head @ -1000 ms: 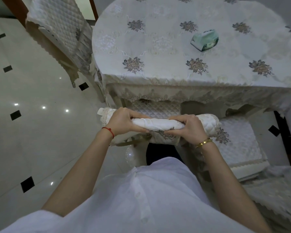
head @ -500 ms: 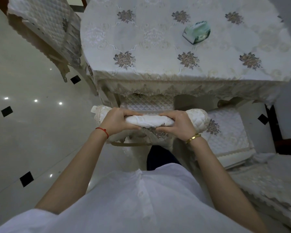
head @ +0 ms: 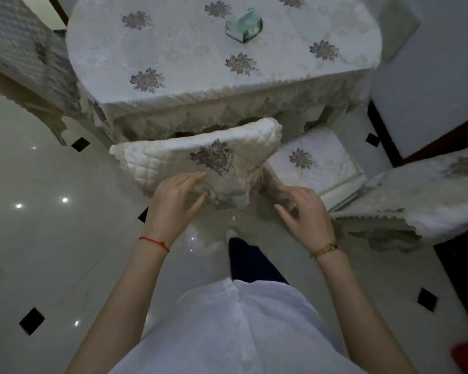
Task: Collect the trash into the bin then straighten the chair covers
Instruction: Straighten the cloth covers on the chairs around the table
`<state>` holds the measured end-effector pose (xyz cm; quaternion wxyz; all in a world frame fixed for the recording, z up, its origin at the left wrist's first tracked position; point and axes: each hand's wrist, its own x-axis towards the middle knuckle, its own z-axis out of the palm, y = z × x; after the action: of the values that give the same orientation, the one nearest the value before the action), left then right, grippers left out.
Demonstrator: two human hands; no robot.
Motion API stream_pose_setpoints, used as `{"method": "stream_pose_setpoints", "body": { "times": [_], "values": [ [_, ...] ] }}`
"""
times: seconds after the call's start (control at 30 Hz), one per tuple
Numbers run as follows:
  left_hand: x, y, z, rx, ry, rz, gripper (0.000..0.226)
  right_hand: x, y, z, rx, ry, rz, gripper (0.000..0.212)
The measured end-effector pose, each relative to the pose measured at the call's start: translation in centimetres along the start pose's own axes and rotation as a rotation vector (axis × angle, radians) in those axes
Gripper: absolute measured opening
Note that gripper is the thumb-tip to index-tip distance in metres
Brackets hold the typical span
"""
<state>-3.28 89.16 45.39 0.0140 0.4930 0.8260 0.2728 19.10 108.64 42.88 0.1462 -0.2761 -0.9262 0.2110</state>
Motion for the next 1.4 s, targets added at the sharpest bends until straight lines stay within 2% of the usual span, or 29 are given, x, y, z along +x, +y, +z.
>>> {"method": "stream_pose_setpoints", "body": {
  "times": [0.33,0.57,0.83,0.97,1.13,1.27,1.4],
  "values": [
    [-6.6,12.7,3.8,-0.054,-0.13,0.23,0.028,-19.2,5.6,-8.3,-0.007,0.199,0.277,0.029],
    [-9.0,26.8,11.1,-0.118,-0.209,0.399,0.029,-32.7,13.2,-14.2,-0.031,0.277,0.496,0.03],
    [-10.4,46.6,21.2,-0.218,-0.335,0.528,0.029,-46.1,25.1,-24.7,-0.095,0.341,0.733,0.031],
    [-8.4,53.2,24.2,-0.228,-0.343,0.57,0.029,-47.7,30.1,-28.8,-0.118,0.368,0.77,0.031],
    [-4.6,57.4,28.5,-0.19,-0.348,0.561,0.029,-46.7,37.1,-30.2,-0.071,0.334,0.778,0.031],
    [-0.5,59.9,32.3,-0.164,-0.326,0.499,0.028,-43.8,43.4,-30.9,-0.043,0.292,0.751,0.031],
    [5.5,63.1,35.4,-0.155,-0.231,0.473,0.027,-38.0,50.3,-34.2,-0.032,0.274,0.684,0.033]
  ]
}}
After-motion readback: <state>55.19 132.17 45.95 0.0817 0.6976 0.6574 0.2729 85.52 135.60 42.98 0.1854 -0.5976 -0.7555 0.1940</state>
